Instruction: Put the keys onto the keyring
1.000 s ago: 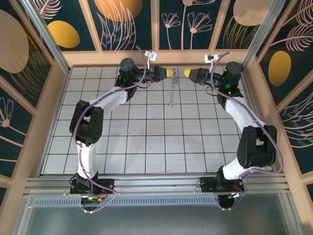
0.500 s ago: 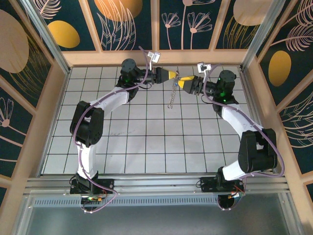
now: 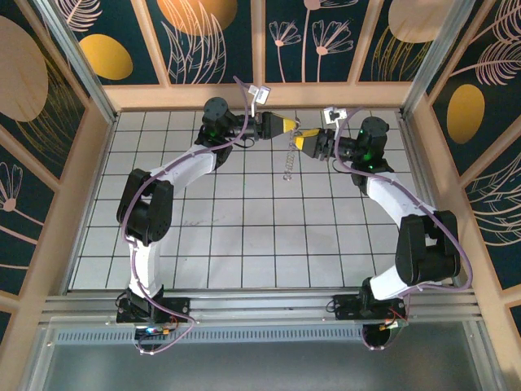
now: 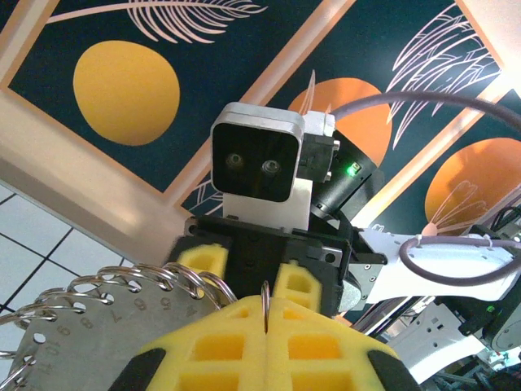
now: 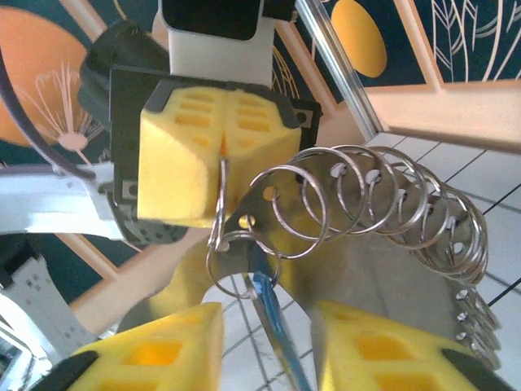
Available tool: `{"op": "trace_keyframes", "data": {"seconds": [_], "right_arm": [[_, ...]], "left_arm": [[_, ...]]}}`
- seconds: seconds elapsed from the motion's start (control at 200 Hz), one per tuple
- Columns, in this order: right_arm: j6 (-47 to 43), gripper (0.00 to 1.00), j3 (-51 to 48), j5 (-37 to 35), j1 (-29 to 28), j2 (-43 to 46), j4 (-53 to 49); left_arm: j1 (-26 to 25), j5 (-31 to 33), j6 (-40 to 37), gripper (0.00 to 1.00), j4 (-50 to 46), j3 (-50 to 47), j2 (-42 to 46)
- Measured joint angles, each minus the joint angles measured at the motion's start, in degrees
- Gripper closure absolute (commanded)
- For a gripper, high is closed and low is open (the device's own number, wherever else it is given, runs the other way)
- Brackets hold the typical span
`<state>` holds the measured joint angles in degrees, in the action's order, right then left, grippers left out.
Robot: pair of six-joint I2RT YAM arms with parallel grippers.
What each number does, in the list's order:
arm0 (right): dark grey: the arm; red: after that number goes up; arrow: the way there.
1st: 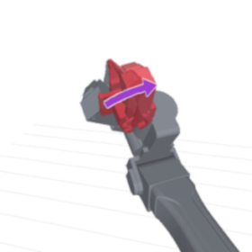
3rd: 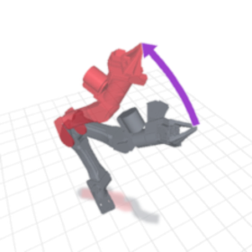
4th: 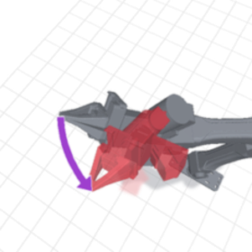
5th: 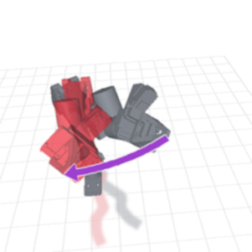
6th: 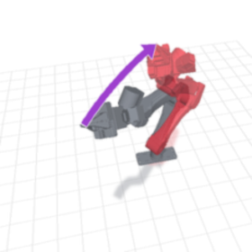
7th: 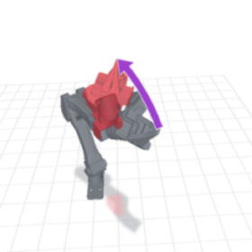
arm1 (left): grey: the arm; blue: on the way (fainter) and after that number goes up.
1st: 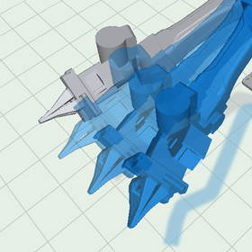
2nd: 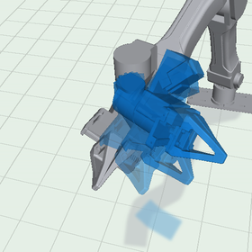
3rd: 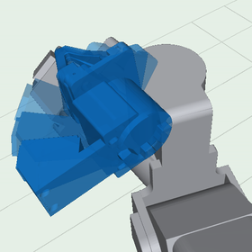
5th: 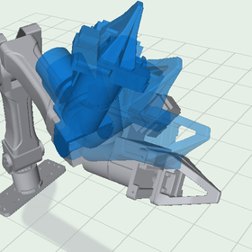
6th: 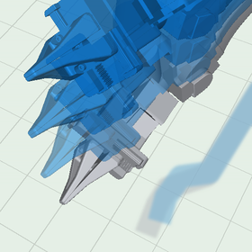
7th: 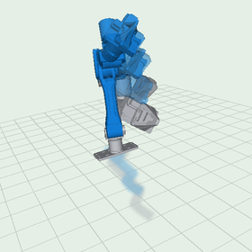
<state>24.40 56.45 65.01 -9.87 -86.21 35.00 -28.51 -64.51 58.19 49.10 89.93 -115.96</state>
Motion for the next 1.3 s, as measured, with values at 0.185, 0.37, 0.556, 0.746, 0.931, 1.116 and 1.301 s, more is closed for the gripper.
{"op": "trace_keyframes", "data": {"seconds": [0.185,0.37,0.556,0.746,0.931,1.116,1.301], "right_arm": [[0.13,1.00,-0.37,0.81,-0.15,0.02,0.17],[-0.09,1.00,-0.90,0.50,-1.90,0.57,0.15],[-0.17,1.00,-0.55,-1.55,-3.93,0.66,-0.11],[-1.62,1.00,0.09,-2.45,-4.46,0.66,-2.27],[-1.62,1.00,-0.26,-3.37,-4.02,1.25,-3.43],[-1.60,1.00,-1.38,-4.20,-3.43,3.21,-4.04],[-2.03,1.00,-1.86,-5.46,-3.10,4.74,-6.73]], "left_arm": [[0.00,0.02,0.00,1.00,-0.04,0.17,0.07],[0.00,0.17,0.02,1.00,-0.02,0.15,0.17],[-0.07,-0.07,0.22,1.00,0.00,0.00,0.31],[-0.07,0.13,0.44,1.00,0.42,-0.90,0.72],[-0.07,1.44,0.42,1.00,0.39,-1.64,1.25],[-0.28,2.40,0.39,1.00,0.42,-1.90,1.70],[-0.50,3.45,-0.04,1.00,0.35,-2.34,1.73]]}}
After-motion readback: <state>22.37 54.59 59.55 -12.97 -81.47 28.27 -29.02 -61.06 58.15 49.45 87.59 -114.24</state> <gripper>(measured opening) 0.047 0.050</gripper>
